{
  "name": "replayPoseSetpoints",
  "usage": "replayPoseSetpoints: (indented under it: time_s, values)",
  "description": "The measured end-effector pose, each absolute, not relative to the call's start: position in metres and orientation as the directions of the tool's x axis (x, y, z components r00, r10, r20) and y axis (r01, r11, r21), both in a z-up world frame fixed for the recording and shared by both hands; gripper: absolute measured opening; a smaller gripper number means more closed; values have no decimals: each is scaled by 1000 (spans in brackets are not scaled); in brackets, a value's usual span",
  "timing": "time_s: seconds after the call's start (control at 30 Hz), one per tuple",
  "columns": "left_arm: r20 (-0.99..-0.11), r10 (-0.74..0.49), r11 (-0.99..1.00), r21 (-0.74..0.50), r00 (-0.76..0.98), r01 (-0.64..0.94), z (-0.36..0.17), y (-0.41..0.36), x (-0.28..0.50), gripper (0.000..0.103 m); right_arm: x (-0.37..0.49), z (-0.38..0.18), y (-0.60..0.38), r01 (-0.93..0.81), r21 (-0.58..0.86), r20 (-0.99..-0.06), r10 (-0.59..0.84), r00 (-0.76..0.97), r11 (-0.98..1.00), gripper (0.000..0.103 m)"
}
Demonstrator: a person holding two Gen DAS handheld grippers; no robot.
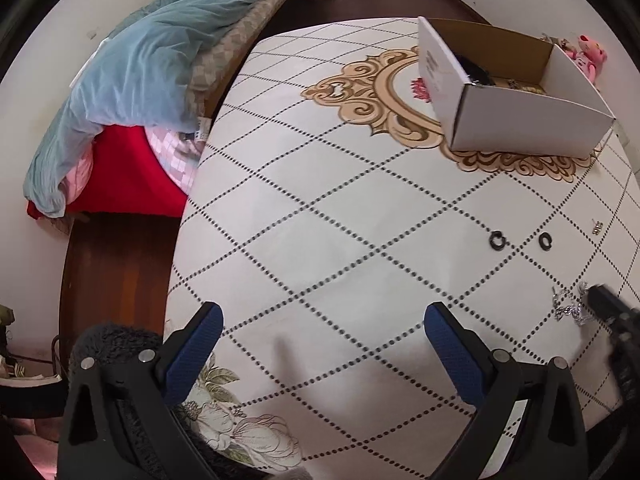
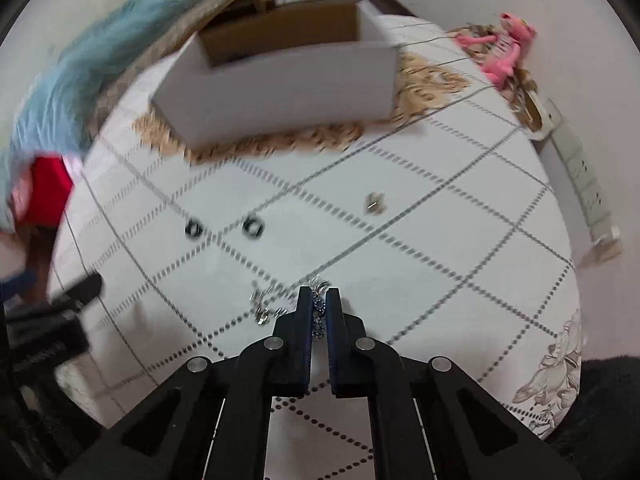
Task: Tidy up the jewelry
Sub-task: 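Grasp a black ring with the left tool while the right tool holds the earring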
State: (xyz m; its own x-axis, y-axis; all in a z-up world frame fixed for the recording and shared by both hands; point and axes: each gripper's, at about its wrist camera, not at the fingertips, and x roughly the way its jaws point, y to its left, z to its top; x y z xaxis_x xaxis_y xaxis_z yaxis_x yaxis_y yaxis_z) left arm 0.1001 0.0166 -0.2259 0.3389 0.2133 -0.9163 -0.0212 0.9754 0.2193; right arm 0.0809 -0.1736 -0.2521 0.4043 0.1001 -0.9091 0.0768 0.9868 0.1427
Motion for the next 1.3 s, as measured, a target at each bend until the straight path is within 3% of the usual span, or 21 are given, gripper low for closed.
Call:
replayPoseSetpoints:
  time_s: [0.2, 0.43, 0.53, 0.6, 0.73, 0.8, 0.87, 0.9, 1.3]
  values:
    - [-928, 122, 991, 136, 351, 14, -226, -1, 112, 103, 77, -220, -217, 150, 207, -874, 114, 472, 967, 6]
    - [-944, 3, 994, 38, 330, 100, -242, -38, 130, 102, 85, -222, -234, 184, 193, -884, 90, 459, 964, 6]
    - [-944, -2, 990, 45, 330, 133, -249, -51, 135, 92, 85, -227, -239, 191, 194, -887, 89, 454, 962, 6]
    - [-944, -2, 988, 50, 329, 149, -253, -59, 138, 75, 87, -230, -240, 191, 188, -888, 84, 452, 963, 6]
    - [-937, -30, 985, 31, 347, 170, -252, -66, 141, 53, 90, -234, -244, 200, 183, -891, 76, 448, 963, 6]
    - [-935, -64, 983, 1, 350, 183, -250, -70, 142, 23, 90, -235, -246, 203, 183, -891, 74, 448, 962, 6]
    - [-934, -66, 982, 1, 352, 189, -249, -71, 142, 18, 91, -234, -247, 205, 182, -891, 73, 449, 962, 6]
    - [-933, -71, 981, -1, 353, 194, -249, -70, 142, 10, 92, -234, -248, 206, 181, -891, 72, 449, 962, 6]
    - [-916, -136, 975, -57, 376, 214, -223, -65, 128, 10, 95, -203, -247, 180, 240, -855, 119, 505, 954, 6]
